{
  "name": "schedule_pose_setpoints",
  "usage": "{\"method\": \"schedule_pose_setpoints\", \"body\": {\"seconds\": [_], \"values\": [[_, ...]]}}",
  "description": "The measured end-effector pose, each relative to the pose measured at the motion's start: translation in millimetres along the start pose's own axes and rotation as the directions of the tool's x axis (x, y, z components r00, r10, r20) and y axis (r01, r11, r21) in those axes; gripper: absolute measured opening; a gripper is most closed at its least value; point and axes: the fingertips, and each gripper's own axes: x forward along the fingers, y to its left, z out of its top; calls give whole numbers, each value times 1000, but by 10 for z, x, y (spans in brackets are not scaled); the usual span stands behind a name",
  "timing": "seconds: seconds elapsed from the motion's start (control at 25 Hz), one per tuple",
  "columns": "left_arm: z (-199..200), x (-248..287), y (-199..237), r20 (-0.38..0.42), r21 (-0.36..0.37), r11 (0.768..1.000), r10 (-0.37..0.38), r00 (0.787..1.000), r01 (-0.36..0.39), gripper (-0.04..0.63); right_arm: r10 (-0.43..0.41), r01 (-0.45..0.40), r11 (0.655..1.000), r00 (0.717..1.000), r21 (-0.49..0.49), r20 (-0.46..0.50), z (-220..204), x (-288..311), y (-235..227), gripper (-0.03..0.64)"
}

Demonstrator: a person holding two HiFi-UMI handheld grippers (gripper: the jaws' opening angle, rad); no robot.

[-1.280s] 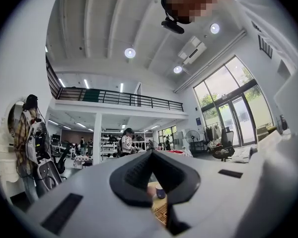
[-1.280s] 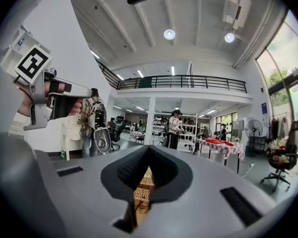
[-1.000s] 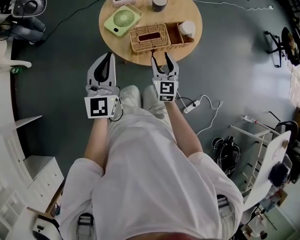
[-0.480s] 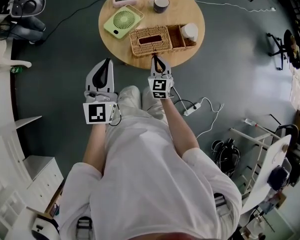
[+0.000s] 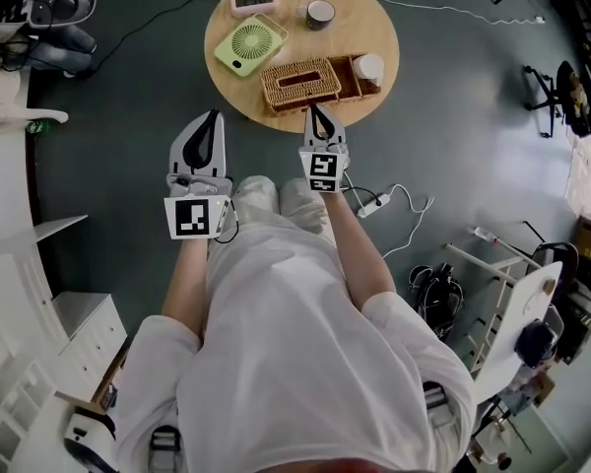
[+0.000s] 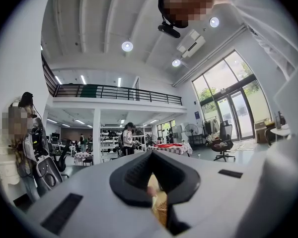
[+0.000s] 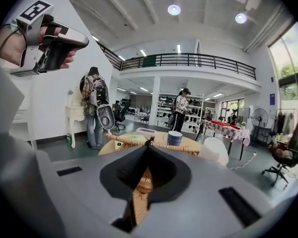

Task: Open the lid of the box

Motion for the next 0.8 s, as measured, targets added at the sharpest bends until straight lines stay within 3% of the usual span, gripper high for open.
{"method": "schedule_pose_setpoints", "body": {"seconds": [0.36,0.8], "values": [[704,107,64,-14,-30,999,9,1000,-10,-2,24,-24,1000,1000,0,-20,694,333,-113,2],[795,49,181,15,-28,997,76,997,-75,-2,88,-87,996,996,-10,19,925,1339,-37,3]]}}
